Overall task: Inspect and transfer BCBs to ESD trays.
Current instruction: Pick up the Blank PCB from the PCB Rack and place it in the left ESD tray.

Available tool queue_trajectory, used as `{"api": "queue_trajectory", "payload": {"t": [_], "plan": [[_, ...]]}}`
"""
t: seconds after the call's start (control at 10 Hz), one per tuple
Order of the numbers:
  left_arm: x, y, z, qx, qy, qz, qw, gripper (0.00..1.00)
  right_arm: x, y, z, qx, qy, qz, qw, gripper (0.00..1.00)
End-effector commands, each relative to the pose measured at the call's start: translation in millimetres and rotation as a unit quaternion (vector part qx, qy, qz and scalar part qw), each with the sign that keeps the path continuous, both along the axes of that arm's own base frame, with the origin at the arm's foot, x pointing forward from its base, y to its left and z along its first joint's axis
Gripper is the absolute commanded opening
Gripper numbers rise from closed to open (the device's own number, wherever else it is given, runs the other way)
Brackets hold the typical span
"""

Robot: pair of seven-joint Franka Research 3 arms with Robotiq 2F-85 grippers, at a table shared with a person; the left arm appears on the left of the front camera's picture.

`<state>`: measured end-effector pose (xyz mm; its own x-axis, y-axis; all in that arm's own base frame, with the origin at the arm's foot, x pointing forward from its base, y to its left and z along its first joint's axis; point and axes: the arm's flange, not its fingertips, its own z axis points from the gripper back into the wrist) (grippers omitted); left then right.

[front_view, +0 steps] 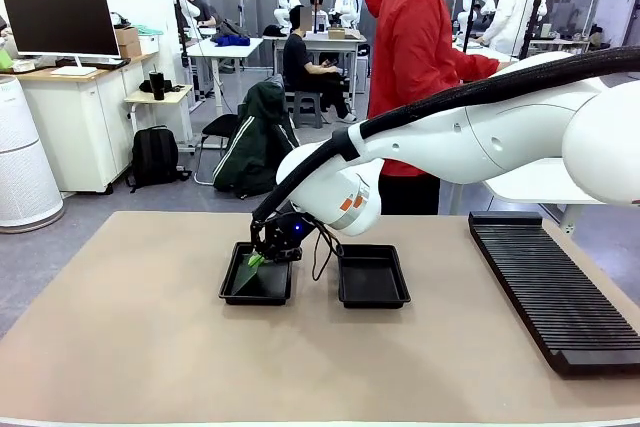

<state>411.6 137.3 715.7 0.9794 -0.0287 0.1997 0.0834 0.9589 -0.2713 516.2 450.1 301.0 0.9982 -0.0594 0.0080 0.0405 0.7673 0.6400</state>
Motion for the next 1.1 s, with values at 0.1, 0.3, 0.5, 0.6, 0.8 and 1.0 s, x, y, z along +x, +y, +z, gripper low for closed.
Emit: {"api": "queue_trajectory", "payload": {"t": [0.1,0.3,0.5,0.6,0.8,1.0], "plan": [[-0.5,0.7,-0.8,0.001,0.001,0.001,1.000,1.00,1.4,-5.8,3.3,-0.002,0.010,0.012,1.000,0.15],[-0.5,0.7,-0.8,0.001,0.001,0.001,1.000,1.00,1.0,-12.9,11.6,-0.018,0.011,0.018,1.000,0.27],[-0.5,0.7,-0.8,0.001,0.001,0.001,1.000,1.00,2.8,-18.8,18.9,-0.041,0.012,0.021,0.999,0.39],[-0.5,0.7,-0.8,0.001,0.001,0.001,1.000,1.00,4.4,-19.7,23.9,-0.055,0.013,0.031,0.998,0.47],[-0.5,0.7,-0.8,0.001,0.001,0.001,1.000,1.00,8.0,-18.7,33.9,-0.083,0.010,0.045,0.995,0.58],[-0.5,0.7,-0.8,0.001,0.001,0.001,1.000,1.00,9.1,-21.8,46.0,-0.130,0.012,0.063,0.989,0.68]]}}
